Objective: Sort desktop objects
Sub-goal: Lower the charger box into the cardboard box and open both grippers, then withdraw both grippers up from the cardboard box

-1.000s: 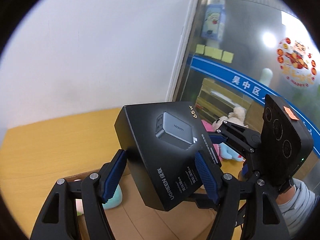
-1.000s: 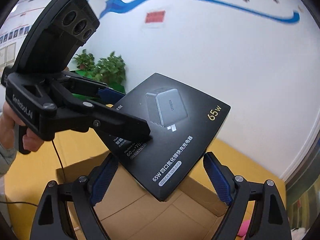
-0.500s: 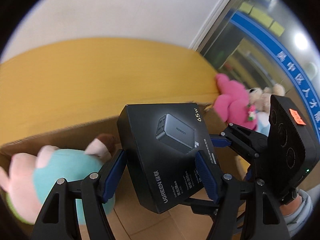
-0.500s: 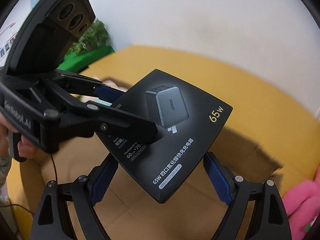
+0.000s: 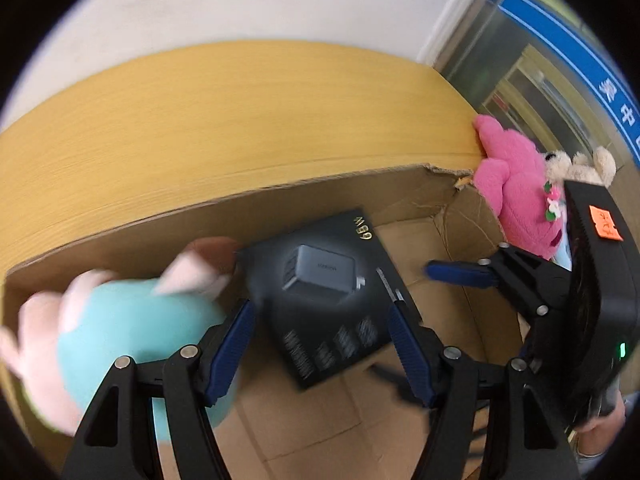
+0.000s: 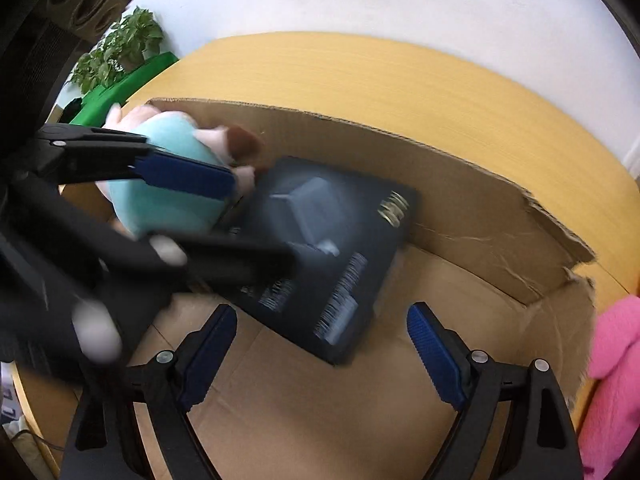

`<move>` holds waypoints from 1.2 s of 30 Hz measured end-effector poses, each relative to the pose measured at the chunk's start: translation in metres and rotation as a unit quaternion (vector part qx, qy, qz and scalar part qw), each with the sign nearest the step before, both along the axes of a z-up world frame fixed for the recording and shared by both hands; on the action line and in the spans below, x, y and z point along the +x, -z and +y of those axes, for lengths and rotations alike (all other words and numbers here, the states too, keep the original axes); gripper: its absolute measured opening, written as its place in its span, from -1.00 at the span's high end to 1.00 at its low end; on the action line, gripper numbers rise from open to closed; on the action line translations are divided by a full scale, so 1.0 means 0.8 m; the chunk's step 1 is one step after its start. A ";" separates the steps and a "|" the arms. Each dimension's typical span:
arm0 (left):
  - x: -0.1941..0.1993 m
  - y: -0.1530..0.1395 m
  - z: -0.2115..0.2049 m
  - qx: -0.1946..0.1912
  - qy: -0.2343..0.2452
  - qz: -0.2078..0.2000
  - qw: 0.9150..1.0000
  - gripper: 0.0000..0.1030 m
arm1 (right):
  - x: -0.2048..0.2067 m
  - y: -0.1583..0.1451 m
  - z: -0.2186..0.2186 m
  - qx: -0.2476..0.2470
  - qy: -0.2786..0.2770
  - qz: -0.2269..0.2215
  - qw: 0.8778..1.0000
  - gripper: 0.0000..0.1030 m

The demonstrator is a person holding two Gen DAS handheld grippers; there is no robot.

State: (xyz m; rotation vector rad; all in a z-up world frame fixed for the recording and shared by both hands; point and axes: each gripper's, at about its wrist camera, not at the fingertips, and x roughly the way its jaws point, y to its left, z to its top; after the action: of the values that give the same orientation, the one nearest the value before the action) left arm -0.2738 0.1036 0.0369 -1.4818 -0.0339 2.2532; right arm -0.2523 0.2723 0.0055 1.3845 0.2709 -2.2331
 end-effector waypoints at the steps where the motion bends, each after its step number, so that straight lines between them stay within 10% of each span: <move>1: 0.009 -0.011 -0.012 0.002 -0.007 0.011 1.000 -0.32 | 0.014 -0.012 -0.013 0.001 0.007 0.006 1.000 -0.70; 7: 0.107 -0.100 -0.067 0.018 -0.012 0.131 0.991 -0.37 | 0.068 -0.075 0.012 -0.042 0.067 0.068 0.995 -0.87; 14: 0.274 -0.165 -0.114 0.036 -0.030 0.272 0.961 -0.59 | 0.205 -0.153 0.027 -0.125 0.090 0.176 0.972 -1.00; 19: 0.334 -0.164 -0.120 0.060 -0.062 0.304 0.949 -0.59 | 0.269 -0.153 0.013 -0.146 0.104 0.177 0.968 -1.00; 32: 0.388 -0.118 -0.134 0.101 -0.088 0.276 0.952 -0.57 | 0.344 -0.150 -0.020 -0.092 0.121 0.214 0.965 -0.79; 34: 0.389 -0.108 -0.132 0.103 -0.087 0.265 0.955 -0.30 | 0.347 -0.144 -0.019 -0.092 0.118 0.209 0.966 -0.04; 36: 0.387 -0.094 -0.126 0.083 -0.086 0.245 0.962 0.48 | 0.349 -0.136 -0.016 -0.107 0.109 0.191 0.970 0.00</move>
State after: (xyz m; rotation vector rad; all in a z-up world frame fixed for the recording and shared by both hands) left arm 0.0358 0.0029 0.1123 -0.8351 -0.2009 2.6244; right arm 0.0269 0.2598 0.1144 0.9024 0.0010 -2.6160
